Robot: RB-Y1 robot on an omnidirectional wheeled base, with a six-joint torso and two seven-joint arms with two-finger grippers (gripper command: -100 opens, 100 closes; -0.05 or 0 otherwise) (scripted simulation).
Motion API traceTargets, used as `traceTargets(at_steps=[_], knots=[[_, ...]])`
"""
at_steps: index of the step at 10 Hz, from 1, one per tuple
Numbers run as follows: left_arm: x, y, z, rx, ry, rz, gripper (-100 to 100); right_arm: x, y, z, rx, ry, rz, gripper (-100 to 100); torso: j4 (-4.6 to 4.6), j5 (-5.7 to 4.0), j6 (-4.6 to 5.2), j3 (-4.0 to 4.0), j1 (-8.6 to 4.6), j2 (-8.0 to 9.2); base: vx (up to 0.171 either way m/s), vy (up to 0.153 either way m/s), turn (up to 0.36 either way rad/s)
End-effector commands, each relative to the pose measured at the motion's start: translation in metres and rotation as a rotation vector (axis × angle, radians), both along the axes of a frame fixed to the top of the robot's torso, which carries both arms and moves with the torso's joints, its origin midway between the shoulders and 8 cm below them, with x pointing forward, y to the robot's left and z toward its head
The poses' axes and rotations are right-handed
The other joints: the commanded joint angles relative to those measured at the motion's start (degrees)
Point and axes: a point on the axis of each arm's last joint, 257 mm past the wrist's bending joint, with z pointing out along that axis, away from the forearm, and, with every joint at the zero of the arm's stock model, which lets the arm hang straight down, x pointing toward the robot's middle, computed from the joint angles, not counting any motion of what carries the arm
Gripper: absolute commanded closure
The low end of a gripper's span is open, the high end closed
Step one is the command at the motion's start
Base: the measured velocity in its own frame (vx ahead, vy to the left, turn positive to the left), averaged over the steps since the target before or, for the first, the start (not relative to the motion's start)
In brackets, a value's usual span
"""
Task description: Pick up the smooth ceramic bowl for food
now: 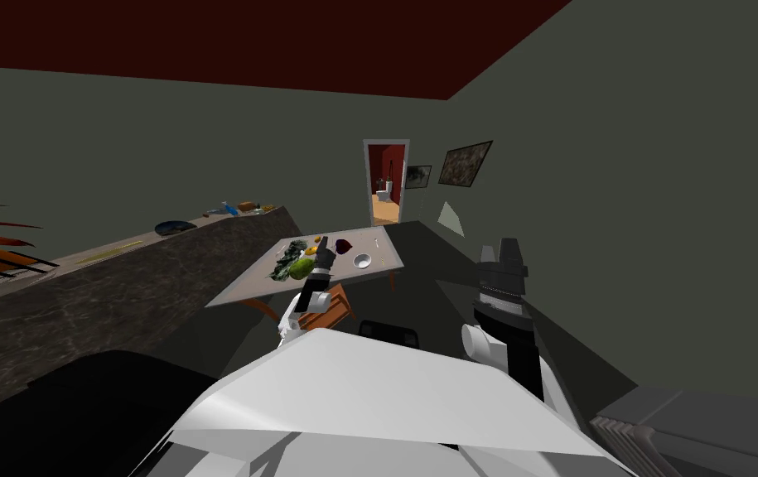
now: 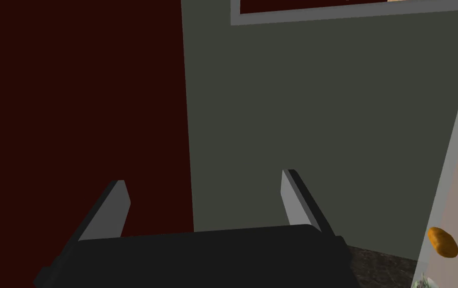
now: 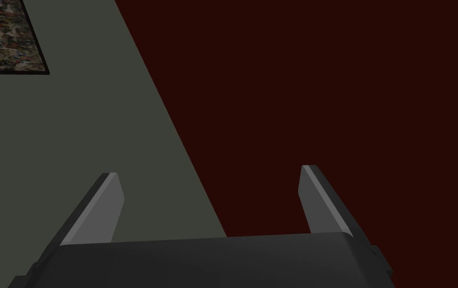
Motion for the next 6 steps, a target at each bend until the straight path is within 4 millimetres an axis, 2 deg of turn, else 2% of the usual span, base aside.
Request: traceTargets(at_steps=[1,2,3,4,5,6], knots=[[0.009,0.003,-0.019,-0.013,0.045,0.006,-100,0.0,0.0,0.0,0.0,0.0,0.0,0,0.0,0.0,0.0,0.0,0.0,0.0,-0.026,-0.023,0.016],[0.019,0.007,-0.026,-0.027,0.075,0.007,-100,0.0,0.0,0.0,0.0,0.0,0.0,0,0.0,0.0,0.0,0.0,0.02,-0.01,-0.027,-0.025,0.029],[0.021,0.009,-0.038,-0.031,0.097,0.012,-100,0.0,0.0,0.0,0.0,0.0,0.0,0,-0.01,0.0,0.01,-0.02,0.03,-0.03,-0.018,-0.021,0.012],[0.031,0.014,-0.054,-0.05,0.143,0.017,-100,0.0,0.0,0.0,0.0,0.0,0.0,0,-0.01,0.0,0.0,-0.02,0.03,-0.05,-0.014,-0.021,0.03],[0.032,0.014,-0.057,-0.051,0.15,0.019,-100,0.0,0.0,0.0,0.0,0.0,0.0,0,-0.01,0.0,0.0,-0.04,0.04,-0.07,-0.01,-0.018,0.018],[0.042,0.019,-0.078,-0.072,0.204,0.025,-100,0.0,0.0,0.0,0.0,0.0,0.0,0,-0.02,0.01,0.0,-0.05,0.05,-0.08,-0.009,-0.023,0.036]])
